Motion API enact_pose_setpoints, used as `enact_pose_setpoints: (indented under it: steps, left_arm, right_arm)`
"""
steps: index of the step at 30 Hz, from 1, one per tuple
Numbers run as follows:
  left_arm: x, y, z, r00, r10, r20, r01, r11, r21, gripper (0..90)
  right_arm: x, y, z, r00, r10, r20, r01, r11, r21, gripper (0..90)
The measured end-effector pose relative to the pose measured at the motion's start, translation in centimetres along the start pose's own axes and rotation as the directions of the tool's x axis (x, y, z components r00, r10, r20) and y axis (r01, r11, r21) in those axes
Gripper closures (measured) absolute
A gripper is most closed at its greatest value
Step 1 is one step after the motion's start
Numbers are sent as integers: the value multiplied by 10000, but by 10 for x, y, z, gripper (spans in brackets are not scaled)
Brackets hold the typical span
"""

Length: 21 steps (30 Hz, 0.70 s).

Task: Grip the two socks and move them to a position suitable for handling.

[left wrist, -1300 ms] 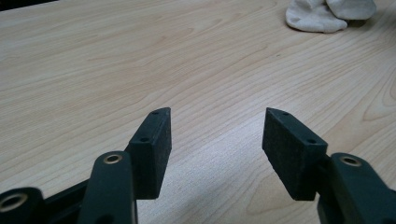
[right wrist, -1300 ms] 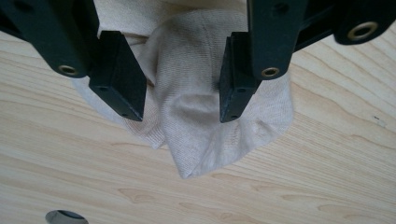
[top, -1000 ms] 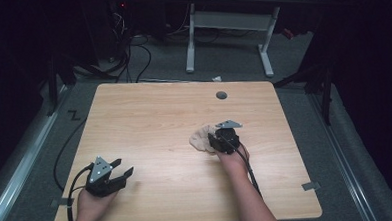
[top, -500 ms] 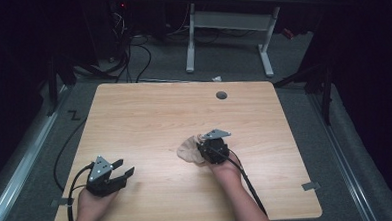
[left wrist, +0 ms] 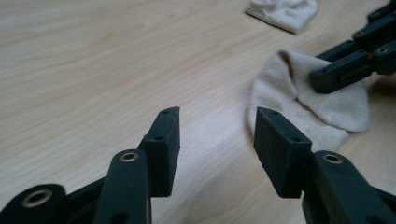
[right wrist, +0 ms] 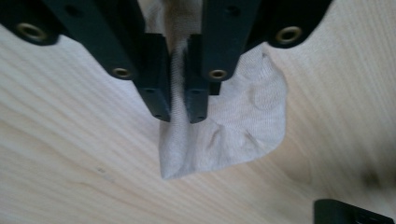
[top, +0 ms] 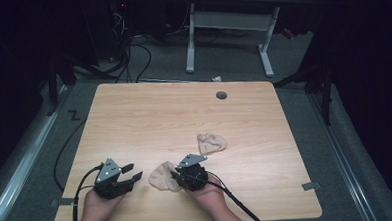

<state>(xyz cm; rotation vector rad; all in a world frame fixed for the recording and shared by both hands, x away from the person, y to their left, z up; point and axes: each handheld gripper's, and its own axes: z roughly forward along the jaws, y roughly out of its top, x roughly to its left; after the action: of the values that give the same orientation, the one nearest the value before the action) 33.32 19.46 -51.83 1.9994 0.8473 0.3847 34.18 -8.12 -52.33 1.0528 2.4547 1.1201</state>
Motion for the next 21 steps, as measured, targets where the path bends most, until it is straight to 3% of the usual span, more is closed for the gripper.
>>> enact_pose_setpoints:
  steps: [1,2,7,10,11,15,16,17,21]
  left_arm:
    - [-4,0,4,9999,84,129,-87,9998,190,551]
    - [-11,0,10,9990,348,280,-360,9983,463,573]
    - [-27,2,21,9951,898,408,-931,9917,885,629]
    - [-31,2,24,9937,1052,380,-1084,9896,942,655]
    - [-33,2,27,9924,1177,356,-1209,9869,1069,665]
    - [-35,1,29,9911,1286,354,-1320,9837,1217,694]
    - [-35,1,29,9911,1286,354,-1320,9837,1217,695]
    - [-36,1,30,9901,1365,342,-1398,9814,1312,700]
    - [-35,0,30,9900,1352,403,-1394,9817,1296,705]
  right_arm:
    - [0,0,0,10000,0,0,0,10000,0,712]
    - [1,1,-2,10000,20,97,-19,9999,-129,653]
    - [5,4,-22,9960,-146,886,214,9969,-756,603]
    - [10,4,-31,9951,-237,964,334,9944,-1001,613]
    - [17,2,-37,9963,-323,793,409,9932,-1094,629]
    - [30,-6,-35,9976,-523,462,560,9951,-815,617]
    - [30,-6,-35,9976,-523,462,560,9951,-815,617]
    - [35,-12,-26,9948,-828,586,853,9955,-404,582]
    - [37,-18,-15,9919,-992,791,996,9950,-16,575]
